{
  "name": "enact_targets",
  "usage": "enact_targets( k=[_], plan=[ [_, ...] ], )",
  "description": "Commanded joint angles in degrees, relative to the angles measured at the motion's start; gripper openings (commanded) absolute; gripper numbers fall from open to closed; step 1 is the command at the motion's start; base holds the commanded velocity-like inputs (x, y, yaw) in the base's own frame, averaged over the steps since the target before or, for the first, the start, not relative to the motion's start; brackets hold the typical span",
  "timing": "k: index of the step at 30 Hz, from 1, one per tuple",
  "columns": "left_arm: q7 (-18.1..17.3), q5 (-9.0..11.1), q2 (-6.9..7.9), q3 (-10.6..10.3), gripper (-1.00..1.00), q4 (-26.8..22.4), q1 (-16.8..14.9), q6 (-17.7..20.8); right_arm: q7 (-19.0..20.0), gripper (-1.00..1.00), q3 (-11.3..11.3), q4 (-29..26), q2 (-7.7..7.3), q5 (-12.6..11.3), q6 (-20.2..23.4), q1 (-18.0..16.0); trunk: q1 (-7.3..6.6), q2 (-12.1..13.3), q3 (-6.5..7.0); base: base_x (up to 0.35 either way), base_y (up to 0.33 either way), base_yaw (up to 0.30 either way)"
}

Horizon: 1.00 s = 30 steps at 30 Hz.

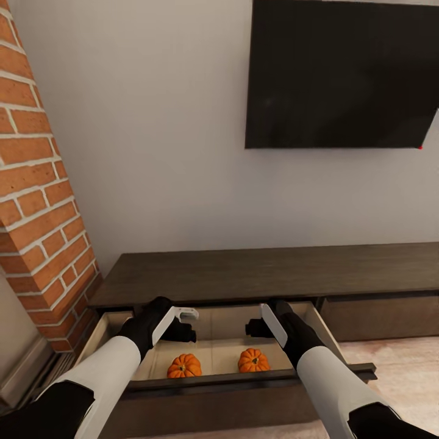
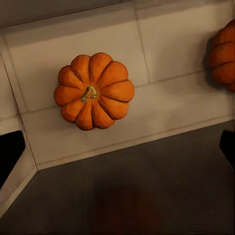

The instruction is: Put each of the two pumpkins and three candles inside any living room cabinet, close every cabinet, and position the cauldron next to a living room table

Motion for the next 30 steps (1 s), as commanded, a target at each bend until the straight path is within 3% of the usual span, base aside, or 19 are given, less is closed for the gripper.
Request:
enact_targets(
  k=[1,30],
  plan=[
    [0.1,0.2,0.04,-0.3,1.0,0.0,0.0,0.2,-0.5,1.0,0.3,-0.1,-0.01,-0.6,0.1,0.0,-0.24,0.4,0.12,-0.151,0.0,0.0],
    [0.3,0.2,-0.13,-0.3,1.0,-0.8,0.0,0.2,-0.5,1.0,0.1,-0.5,-0.06,-0.8,0.1,0.0,-6.61,12.0,5.33,-0.027,0.0,0.0]
  ],
)
